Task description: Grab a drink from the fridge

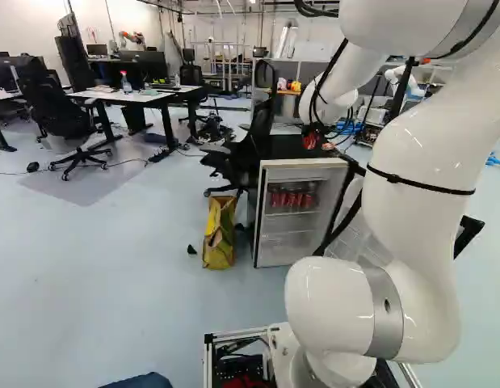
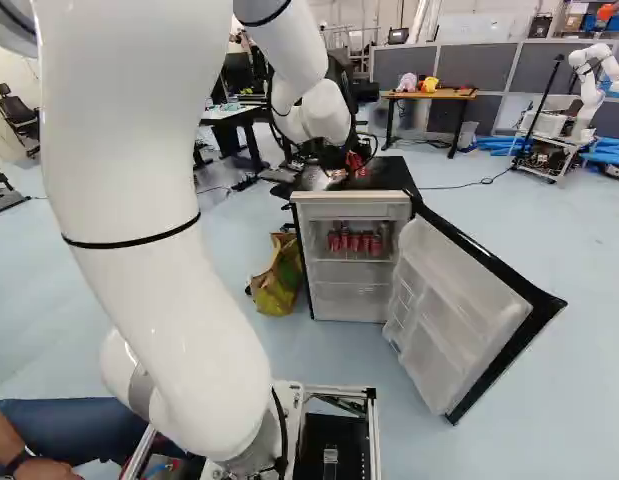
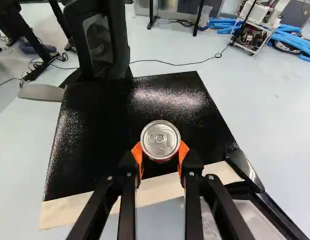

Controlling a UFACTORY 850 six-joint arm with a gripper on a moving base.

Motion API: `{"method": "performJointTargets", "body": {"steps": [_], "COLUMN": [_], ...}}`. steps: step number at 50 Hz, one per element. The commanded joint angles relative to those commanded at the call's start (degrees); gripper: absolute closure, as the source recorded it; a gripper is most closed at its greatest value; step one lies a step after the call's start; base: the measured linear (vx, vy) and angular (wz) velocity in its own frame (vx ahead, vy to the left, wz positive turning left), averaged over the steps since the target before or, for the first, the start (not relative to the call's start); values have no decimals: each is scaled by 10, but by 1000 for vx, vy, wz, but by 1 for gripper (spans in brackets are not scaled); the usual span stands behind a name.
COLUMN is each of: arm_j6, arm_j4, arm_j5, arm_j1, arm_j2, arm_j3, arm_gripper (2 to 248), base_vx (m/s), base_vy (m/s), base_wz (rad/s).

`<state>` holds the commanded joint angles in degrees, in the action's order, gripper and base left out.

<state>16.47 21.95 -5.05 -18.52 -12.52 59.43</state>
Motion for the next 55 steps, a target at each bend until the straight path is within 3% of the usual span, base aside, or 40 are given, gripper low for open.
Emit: {"method": "performJointTargets", "body": {"steps": [27, 55], "arm_j6": [0, 0], "arm_j4": [0, 0], "arm_j5": [45, 61], "arm_j1": [0, 0], "arm_j2": [0, -2], "arm_j3": [0, 2], "arm_gripper": [159, 159], "base_vx": [0, 0], "base_vy": [0, 0], "base_wz": [0, 0]}}
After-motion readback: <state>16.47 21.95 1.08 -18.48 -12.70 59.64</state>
